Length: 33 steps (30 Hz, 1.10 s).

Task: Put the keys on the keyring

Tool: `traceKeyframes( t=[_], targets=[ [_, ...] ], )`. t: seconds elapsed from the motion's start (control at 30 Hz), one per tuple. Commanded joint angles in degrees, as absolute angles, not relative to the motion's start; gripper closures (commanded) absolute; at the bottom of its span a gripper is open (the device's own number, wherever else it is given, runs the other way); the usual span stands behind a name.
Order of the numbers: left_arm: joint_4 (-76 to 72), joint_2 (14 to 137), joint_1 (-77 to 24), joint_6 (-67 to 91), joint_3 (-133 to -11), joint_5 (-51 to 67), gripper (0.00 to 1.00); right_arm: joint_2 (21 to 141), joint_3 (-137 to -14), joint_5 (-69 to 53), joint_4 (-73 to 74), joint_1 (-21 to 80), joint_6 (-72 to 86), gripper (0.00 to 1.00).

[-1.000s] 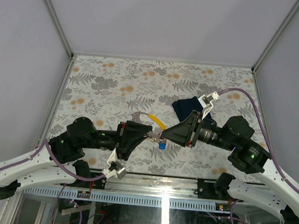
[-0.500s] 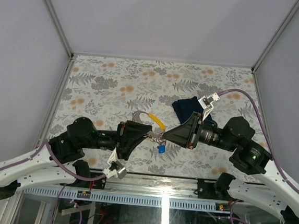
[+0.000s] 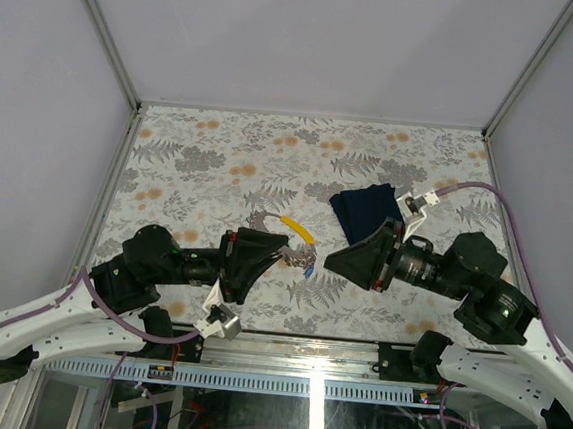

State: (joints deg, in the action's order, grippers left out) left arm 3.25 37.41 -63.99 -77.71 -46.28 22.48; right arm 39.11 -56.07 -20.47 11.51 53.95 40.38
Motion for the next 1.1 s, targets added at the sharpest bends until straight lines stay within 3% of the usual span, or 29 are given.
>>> traceKeyframes(
  t=[0.0,0.2,0.5,1.07],
  targets=[
    [-2.8,36.7,-64.1,-74.8,-46.8,20.2,1.0,36.4,-58.4,-15.2,10.2,54.0,33.8,0.73],
    [-5.6,36.6,-64.1,-72.0,-45.4,18.8,1.0,36.4,-59.6,-13.4,8.0,54.0,31.0,0.75],
    [-8.1,38.0,-64.1,-67.7,-45.6,15.4,1.0,41.3,-61.2,-21.7,4.7,54.0,36.3,0.73],
    [-9.5,39.0,-64.1,-64.6,-45.9,12.9,1.0,43.3,-59.5,-17.6,3.6,54.0,37.1,0.68]
  ],
)
